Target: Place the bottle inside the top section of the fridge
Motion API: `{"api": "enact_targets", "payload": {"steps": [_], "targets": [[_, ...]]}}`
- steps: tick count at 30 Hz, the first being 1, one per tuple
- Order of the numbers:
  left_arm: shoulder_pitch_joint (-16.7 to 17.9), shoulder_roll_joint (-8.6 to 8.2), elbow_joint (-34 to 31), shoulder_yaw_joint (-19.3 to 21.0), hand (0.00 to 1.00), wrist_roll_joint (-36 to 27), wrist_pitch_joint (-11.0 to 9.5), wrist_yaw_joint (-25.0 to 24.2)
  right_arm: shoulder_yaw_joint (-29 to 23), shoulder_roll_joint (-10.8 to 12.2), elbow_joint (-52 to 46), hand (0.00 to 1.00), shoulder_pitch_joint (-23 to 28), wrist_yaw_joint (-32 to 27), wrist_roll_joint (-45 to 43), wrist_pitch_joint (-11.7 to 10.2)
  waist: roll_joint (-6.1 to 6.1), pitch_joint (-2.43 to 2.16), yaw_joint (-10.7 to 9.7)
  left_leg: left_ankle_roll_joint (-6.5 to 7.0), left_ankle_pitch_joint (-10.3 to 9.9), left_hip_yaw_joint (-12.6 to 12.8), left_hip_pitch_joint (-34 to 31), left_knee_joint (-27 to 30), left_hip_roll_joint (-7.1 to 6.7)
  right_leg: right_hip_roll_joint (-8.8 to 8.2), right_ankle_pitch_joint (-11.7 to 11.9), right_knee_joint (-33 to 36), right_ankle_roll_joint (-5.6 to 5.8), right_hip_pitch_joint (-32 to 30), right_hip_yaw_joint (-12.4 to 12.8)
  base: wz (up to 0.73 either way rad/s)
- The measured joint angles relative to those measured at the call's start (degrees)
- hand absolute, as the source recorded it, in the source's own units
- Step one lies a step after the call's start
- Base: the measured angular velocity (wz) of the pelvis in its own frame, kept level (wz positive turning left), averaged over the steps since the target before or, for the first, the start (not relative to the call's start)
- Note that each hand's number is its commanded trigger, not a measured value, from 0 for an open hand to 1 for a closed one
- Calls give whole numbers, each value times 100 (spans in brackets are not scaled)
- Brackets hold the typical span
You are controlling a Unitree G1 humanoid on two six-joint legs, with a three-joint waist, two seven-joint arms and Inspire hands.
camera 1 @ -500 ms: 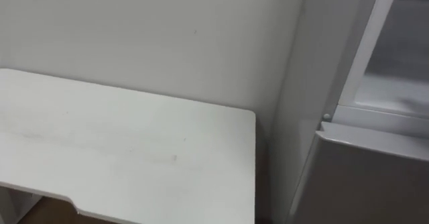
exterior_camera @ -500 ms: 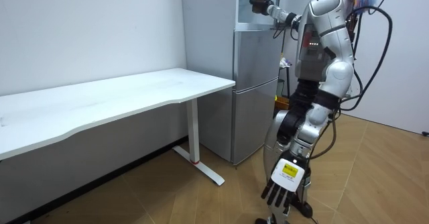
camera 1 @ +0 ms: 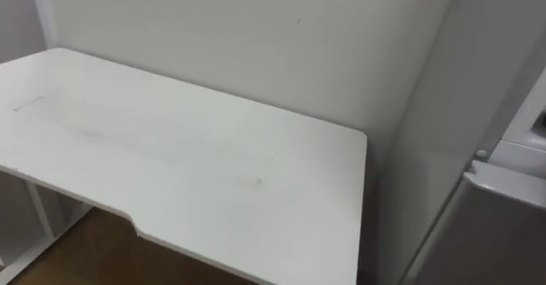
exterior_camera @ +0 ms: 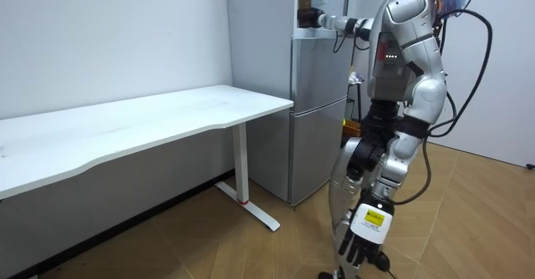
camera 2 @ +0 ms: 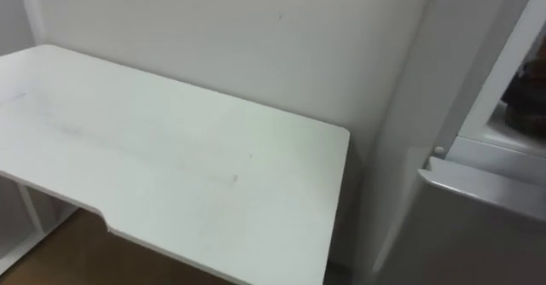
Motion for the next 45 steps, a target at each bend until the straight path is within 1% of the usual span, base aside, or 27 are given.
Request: {"api": "enact_targets", "payload": {"steps": [1,4,7,8,9,10,11,12,13,15,16,17,18,21,22,23,25,26,30,34,38,42,45], "targets": [[-10,19,-59,-7,0,-3,-55,1,1,0,0,100,-30,-54,-10,-37,4,2,-3,0,1,-22,-96,39,6,10,11,2,-14,-58,-21,0],[-6,130,-169,-121,0,-137,-56,2,6,-10,0,100,-38,-203,-12,-95,4,1,-6,-3,0,-71,-238,92,28,38,28,8,-35,-148,-67,6],[-6,139,-193,-149,0,-194,-53,3,34,-14,7,100,-38,-334,-45,-157,33,11,12,-11,3,-104,-303,132,46,58,42,5,-54,-164,-123,6],[-4,139,-184,-163,0,-195,-46,3,42,-15,8,100,-38,-363,-79,-187,55,8,24,-13,2,-104,-338,155,63,71,47,6,-63,-184,-128,0],[-5,139,-185,-167,0,-195,-45,3,43,-19,8,100,-39,-375,-90,-212,57,5,41,-18,5,-102,-353,156,71,78,53,5,-72,-204,-126,-4],[-10,138,-183,-171,0,-218,-45,5,48,-19,8,100,-42,-417,-103,-263,69,13,81,-33,17,-102,-374,153,84,89,69,5,-94,-234,-124,-6],[-12,138,-172,-194,0,-238,-42,10,65,-21,13,100,-42,-466,-112,-300,115,28,109,-41,24,-106,-386,159,94,99,74,5,-102,-240,-125,-4],[-12,140,-172,-227,0,-238,-36,19,80,-26,19,100,-42,-493,-136,-322,128,22,125,-43,25,-111,-393,169,98,105,76,5,-105,-240,-126,0],[-13,140,-173,-286,0,-237,-35,19,103,-37,27,100,-46,-531,-173,-370,188,23,154,-48,28,-118,-417,184,110,117,82,5,-116,-257,-125,0],[-13,140,-173,-337,0,-237,-33,19,115,-41,27,100,-89,-531,-159,-436,215,11,183,-69,50,-123,-466,186,129,137,99,6,-144,-315,-116,-4],[-13,140,-177,-343,0,-237,-32,19,134,-55,30,100,-95,-530,-136,-498,247,30,229,-82,63,-106,-480,184,157,156,117,6,-168,-340,-111,-12],[-12,140,-176,-344,0,-237,-16,19,145,-56,67,100,-102,-520,-136,-541,255,26,294,-96,72,-85,-478,187,188,172,129,6,-187,-347,-114,-11],[-13,140,-174,-349,0,-237,-4,19,151,-55,82,100,-108,-517,-137,-543,267,28,308,-104,76,-88,-478,187,196,179,132,6,-192,-346,-120,-5],[-12,140,-154,-429,0,-238,40,18,167,-45,260,100,-215,-446,-140,-603,326,49,375,-127,102,-101,-475,187,221,207,150,6,-222,-347,-129,0],[-11,140,-137,-458,0,-247,46,18,161,-46,320,98,-217,-432,-140,-664,345,49,406,-130,110,-106,-475,187,225,212,154,5,-229,-346,-129,0],[-10,142,-133,-458,0,-379,67,18,161,-52,400,51,-218,-401,-137,-732,351,49,442,-135,117,-105,-473,183,233,217,157,7,-233,-345,-128,0],[-4,150,-128,-458,0,-545,74,18,166,-51,507,14,-258,-366,-135,-763,356,51,471,-140,121,-105,-477,184,251,231,164,8,-244,-347,-128,0],[-5,155,-125,-457,0,-688,74,19,182,-46,556,0,-298,-343,-134,-764,360,54,483,-147,124,-106,-484,183,263,244,168,9,-252,-356,-124,0],[-7,157,-126,-463,0,-1050,74,19,273,-35,738,0,-405,-324,-47,-855,383,53,509,-168,138,-114,-488,185,276,257,166,7,-275,-360,-139,0],[-7,181,-125,-462,0,-1072,83,19,252,-32,766,0,-411,-126,57,-911,405,48,480,-174,148,-135,-525,202,270,256,150,-6,-296,-416,-157,1],[-28,225,-133,-463,0,-1072,82,19,256,-19,750,0,-411,63,54,-1013,462,22,440,-174,167,-145,-529,196,264,258,149,1,-298,-406,-145,0],[-27,285,-148,-475,0,-1074,82,19,253,-19,758,0,-410,222,52,-1026,489,19,443,-177,185,-135,-484,177,264,256,146,-1,-301,-401,-124,0],[-25,302,-176,-473,0,-1070,81,18,145,-11,754,0,-408,431,56,-1024,508,13,427,-177,184,-127,-467,173,263,245,129,-1,-301,-390,-127,0]]}}
